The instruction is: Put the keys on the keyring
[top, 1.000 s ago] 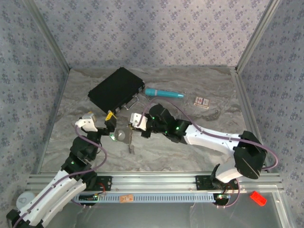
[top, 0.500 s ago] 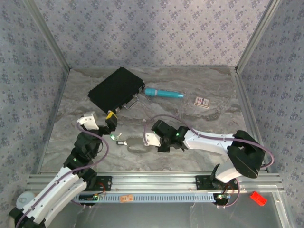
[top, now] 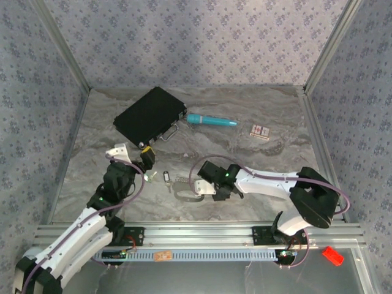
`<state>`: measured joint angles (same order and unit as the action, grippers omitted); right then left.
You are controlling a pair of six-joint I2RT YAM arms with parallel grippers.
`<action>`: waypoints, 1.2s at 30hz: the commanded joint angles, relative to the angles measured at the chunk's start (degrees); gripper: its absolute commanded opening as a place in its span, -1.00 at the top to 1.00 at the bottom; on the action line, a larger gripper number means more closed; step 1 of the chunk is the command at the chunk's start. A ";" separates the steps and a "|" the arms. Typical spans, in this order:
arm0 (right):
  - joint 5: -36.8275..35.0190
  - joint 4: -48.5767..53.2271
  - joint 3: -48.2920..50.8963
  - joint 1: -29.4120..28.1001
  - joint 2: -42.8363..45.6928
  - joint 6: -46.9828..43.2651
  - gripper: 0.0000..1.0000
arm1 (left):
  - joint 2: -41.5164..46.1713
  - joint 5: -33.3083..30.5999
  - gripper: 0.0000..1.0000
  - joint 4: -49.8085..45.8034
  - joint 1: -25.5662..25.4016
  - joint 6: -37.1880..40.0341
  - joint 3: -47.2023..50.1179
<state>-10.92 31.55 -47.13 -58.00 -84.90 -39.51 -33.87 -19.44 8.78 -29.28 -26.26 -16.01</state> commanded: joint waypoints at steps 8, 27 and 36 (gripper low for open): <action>16.49 -25.01 10.44 11.94 29.23 18.39 0.08 | -3.93 -0.38 -1.00 -5.18 0.54 -2.69 -6.08; 9.35 -8.30 1.52 19.08 17.22 58.51 0.16 | -19.97 11.97 -0.99 -19.76 0.72 -5.83 -17.45; 17.57 1.06 -2.03 13.52 8.46 58.47 0.27 | -22.92 12.74 -1.00 -15.02 0.18 -8.95 -16.77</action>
<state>3.49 26.24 -46.65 -42.06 -74.61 18.31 -55.94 -7.92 -8.71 -28.69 -33.58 -31.83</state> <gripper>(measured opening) 0.367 0.995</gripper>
